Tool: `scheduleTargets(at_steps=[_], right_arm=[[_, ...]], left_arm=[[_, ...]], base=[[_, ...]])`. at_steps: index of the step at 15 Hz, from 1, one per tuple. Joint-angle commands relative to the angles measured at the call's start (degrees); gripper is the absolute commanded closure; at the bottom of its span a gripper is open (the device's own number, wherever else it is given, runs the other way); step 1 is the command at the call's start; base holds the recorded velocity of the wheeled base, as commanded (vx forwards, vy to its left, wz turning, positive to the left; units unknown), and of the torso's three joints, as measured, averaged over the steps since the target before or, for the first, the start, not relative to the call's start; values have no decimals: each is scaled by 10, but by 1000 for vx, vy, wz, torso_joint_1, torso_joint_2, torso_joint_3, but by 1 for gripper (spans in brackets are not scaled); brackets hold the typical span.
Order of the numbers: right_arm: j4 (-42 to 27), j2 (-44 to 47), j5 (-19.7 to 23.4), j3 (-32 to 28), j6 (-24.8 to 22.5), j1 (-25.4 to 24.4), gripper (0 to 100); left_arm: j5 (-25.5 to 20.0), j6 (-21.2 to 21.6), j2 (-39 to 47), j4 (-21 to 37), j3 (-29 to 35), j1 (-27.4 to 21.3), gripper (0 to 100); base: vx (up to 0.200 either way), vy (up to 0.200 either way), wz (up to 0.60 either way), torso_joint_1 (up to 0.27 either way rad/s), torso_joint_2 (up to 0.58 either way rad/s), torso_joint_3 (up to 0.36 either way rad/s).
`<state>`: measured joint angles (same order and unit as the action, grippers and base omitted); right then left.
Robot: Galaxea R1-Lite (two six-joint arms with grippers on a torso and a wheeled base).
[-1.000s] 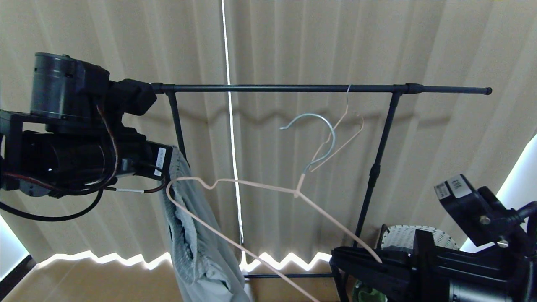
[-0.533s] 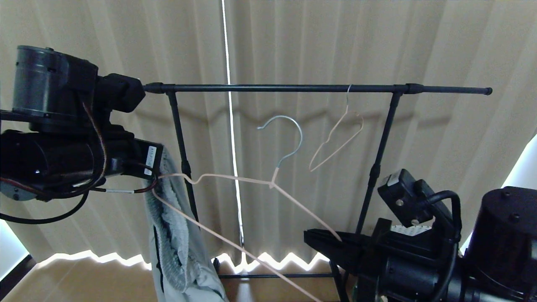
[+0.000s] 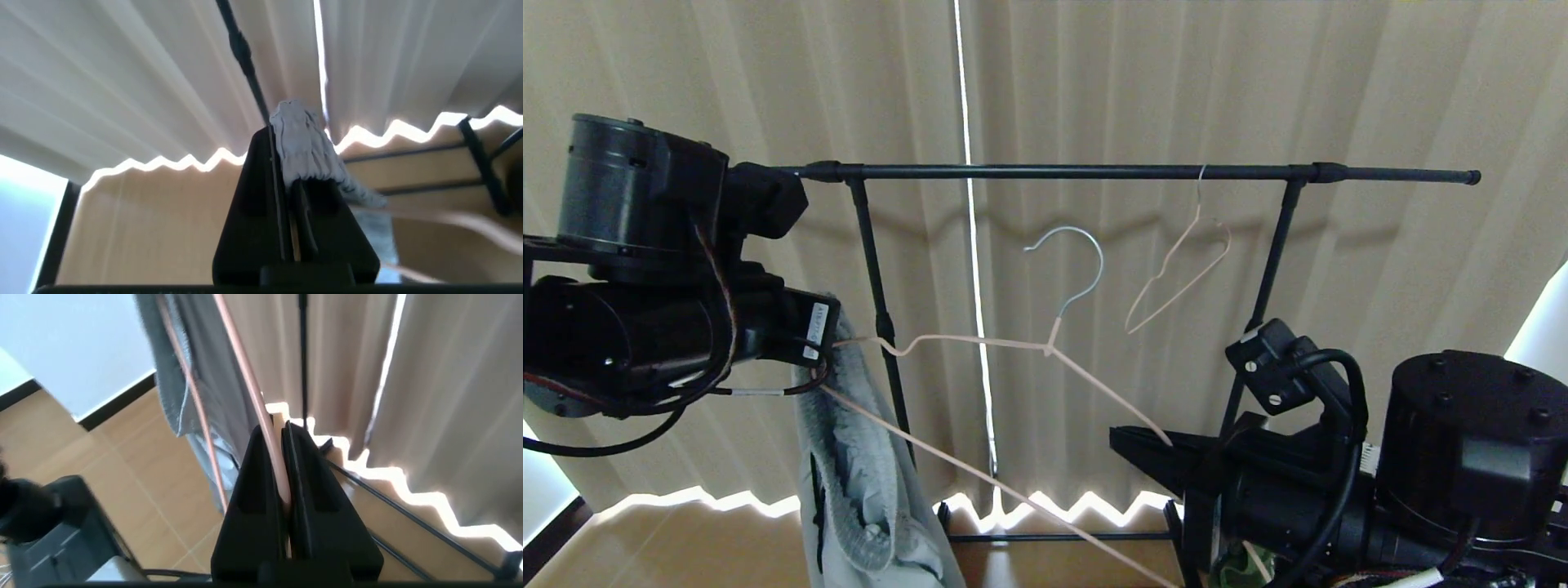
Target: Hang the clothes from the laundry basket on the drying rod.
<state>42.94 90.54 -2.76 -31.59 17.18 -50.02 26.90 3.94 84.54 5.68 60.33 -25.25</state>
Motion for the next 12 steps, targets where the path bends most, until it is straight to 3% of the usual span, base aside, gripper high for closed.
scheduleTargets(at_steps=[1, 7, 12], right_arm=[[0, 3, -1, -1, 0, 7, 100], [-1, 22, 0, -37, -4, 27, 100], [-7, 26, 4, -29, 0, -39, 100]], left_arm=[[3, 1, -9, 0, -7, 0, 100], [9, 18, -17, -3, -26, -12, 100], [9, -15, 6, -4, -10, -12, 100]], base=[[0, 0, 0, 0, 0, 0], [0, 0, 0, 0, 0, 0], [0, 0, 0, 0, 0, 0]])
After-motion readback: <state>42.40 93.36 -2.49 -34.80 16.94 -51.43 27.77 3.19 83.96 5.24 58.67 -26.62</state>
